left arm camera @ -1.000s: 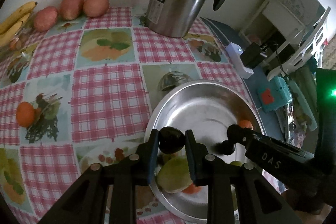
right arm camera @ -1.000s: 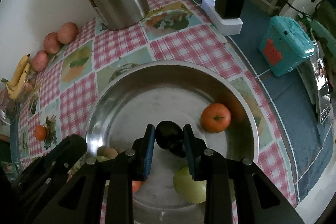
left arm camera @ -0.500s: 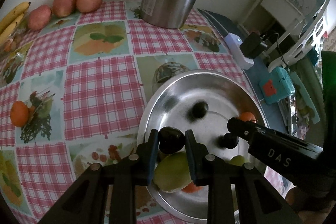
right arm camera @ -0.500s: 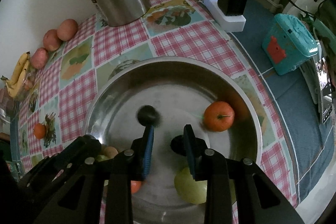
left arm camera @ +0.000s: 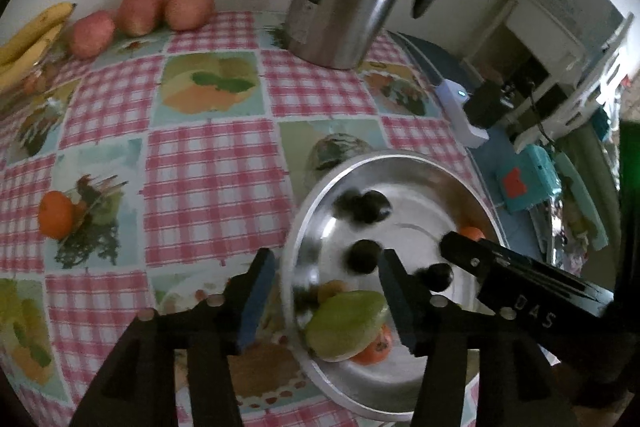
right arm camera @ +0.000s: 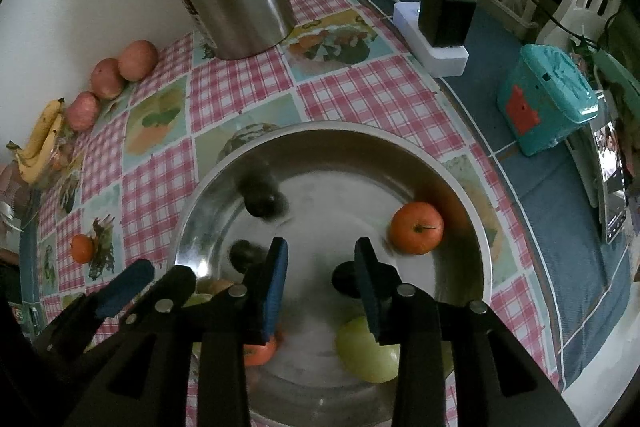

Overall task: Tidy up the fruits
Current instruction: 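Lower the dark plums into the steel plate and open both tools, then move both open tools back toward the kiwi and mandarin on the tablecloth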

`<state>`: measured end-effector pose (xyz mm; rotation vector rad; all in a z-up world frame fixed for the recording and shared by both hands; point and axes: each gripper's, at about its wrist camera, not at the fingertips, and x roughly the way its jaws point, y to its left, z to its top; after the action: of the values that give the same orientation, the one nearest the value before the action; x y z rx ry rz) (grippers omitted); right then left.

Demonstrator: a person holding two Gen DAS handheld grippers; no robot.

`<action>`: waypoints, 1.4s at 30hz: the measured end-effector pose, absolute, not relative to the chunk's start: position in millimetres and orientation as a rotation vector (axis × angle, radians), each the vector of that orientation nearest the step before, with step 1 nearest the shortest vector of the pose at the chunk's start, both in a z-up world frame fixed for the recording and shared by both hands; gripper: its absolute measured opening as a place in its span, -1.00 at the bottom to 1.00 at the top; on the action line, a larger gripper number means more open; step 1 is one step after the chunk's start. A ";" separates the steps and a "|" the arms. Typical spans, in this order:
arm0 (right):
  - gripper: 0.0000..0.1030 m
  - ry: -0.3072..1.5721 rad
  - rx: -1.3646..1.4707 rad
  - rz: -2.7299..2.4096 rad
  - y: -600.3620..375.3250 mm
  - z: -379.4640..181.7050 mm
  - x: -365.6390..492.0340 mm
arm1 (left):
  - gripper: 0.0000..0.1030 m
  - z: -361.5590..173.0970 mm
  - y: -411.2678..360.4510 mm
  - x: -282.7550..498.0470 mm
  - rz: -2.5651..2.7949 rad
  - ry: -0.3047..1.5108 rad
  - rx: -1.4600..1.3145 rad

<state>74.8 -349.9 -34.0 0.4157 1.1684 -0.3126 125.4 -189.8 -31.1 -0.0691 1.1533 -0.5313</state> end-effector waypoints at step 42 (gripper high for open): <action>0.82 1.190 0.174 -0.229 -284.8 -28.2 93.5 | 1.00 -17.9 -30.8 138.6 0.052 1.156 -0.002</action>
<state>93.5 -284.8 -28.2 0.1739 1.1897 -0.2286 138.6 -30.8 -17.9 -0.0016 1.1563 0.0517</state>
